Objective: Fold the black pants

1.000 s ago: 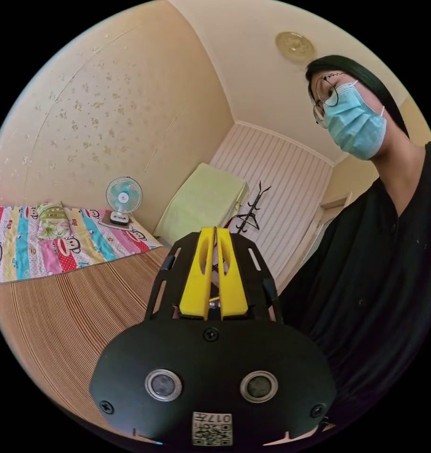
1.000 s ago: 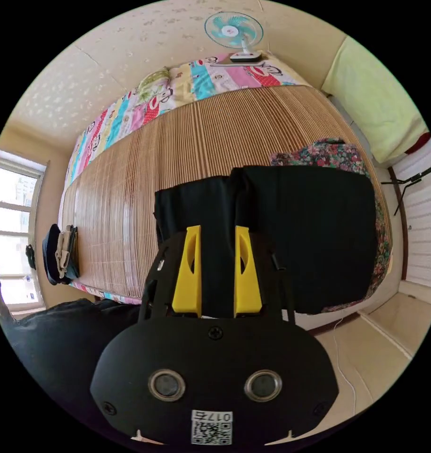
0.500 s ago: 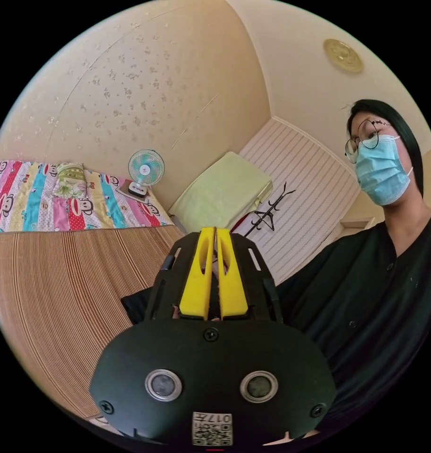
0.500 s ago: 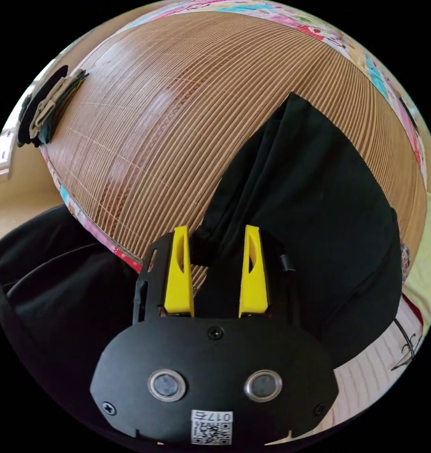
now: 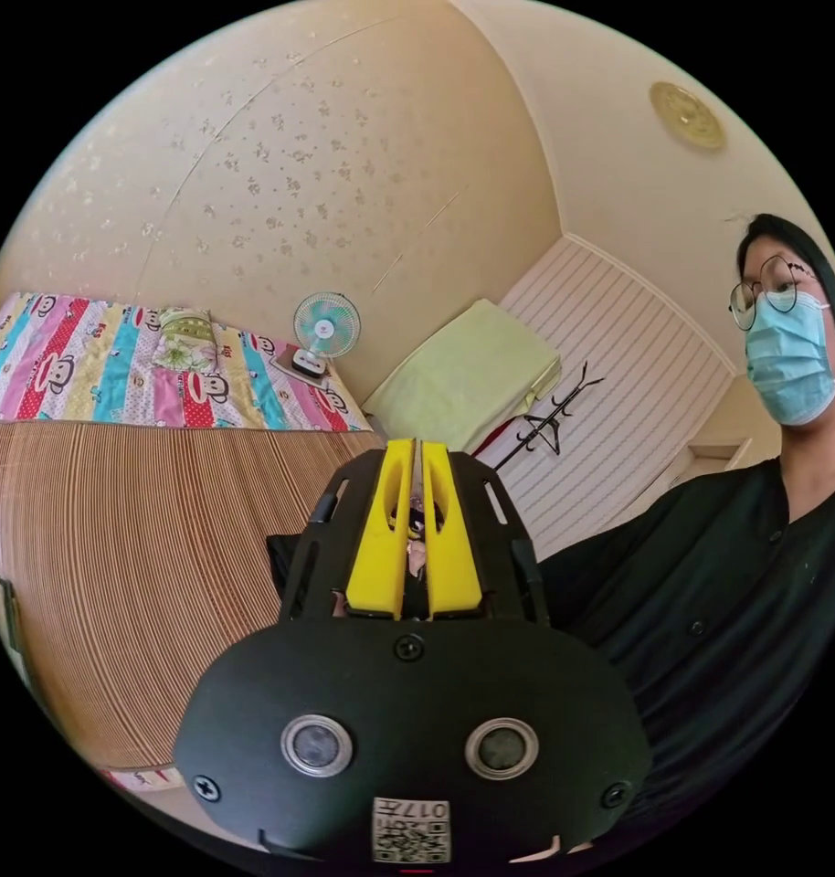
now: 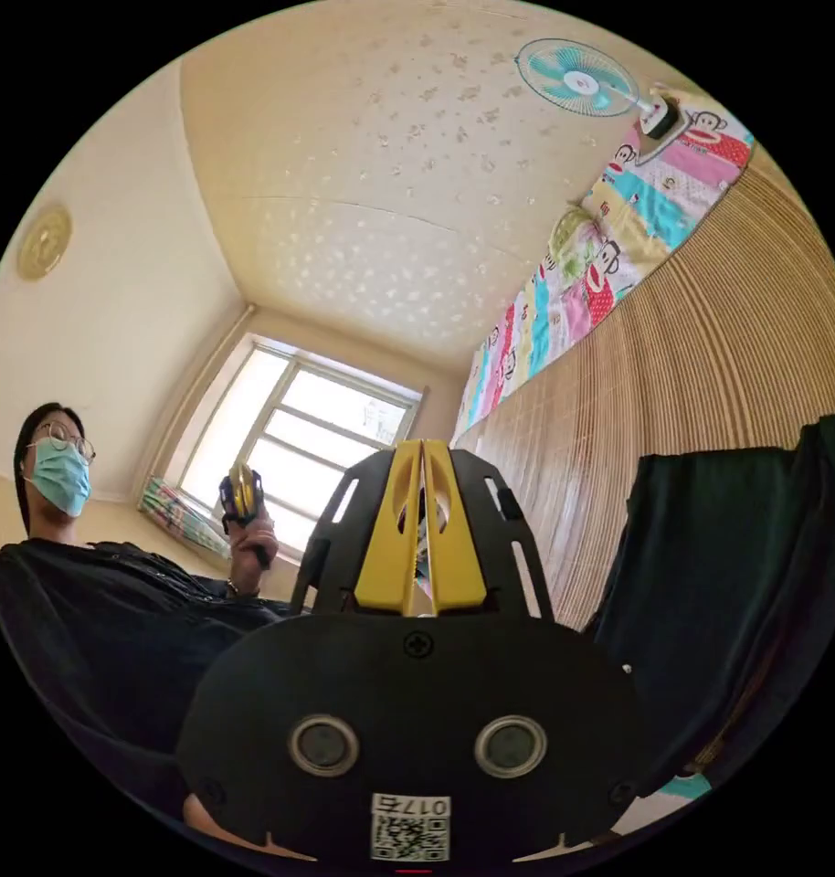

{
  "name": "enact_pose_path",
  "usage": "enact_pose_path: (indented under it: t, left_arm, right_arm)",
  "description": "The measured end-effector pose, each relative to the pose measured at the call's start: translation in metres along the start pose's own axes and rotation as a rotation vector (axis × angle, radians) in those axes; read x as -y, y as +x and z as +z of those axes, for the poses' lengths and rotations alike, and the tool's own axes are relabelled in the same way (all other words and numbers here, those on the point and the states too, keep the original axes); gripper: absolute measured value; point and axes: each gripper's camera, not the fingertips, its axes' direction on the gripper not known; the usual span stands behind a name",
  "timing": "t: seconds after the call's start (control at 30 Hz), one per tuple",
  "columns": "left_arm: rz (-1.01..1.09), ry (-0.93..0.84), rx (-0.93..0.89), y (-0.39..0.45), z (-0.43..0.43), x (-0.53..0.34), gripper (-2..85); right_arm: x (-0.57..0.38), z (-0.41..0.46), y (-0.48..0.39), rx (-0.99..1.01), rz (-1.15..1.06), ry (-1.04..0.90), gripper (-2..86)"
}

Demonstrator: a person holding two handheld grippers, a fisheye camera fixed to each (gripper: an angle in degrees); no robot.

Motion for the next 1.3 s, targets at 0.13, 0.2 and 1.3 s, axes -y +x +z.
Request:
enact_pose_path:
  t: [0.13, 0.2, 1.3]
  left_arm:
    - [0.015, -0.04, -0.055, -0.02, -0.01, 0.006, -0.6]
    - [0.044, -0.058, -0.03, -0.021, -0.017, 0.006, -0.7]
    - [-0.054, -0.029, -0.043, -0.092, -0.094, 0.057, -1.0]
  right_arm:
    - [0.008, 0.06, 0.014, -0.382, 0.083, -0.337, 11.5]
    - [-0.019, 0.115, 0.04, -0.619, 0.144, -0.507, 16.3]
    - [-0.081, -0.073, -0.043, -1.294, 0.253, 0.079, 5.9]
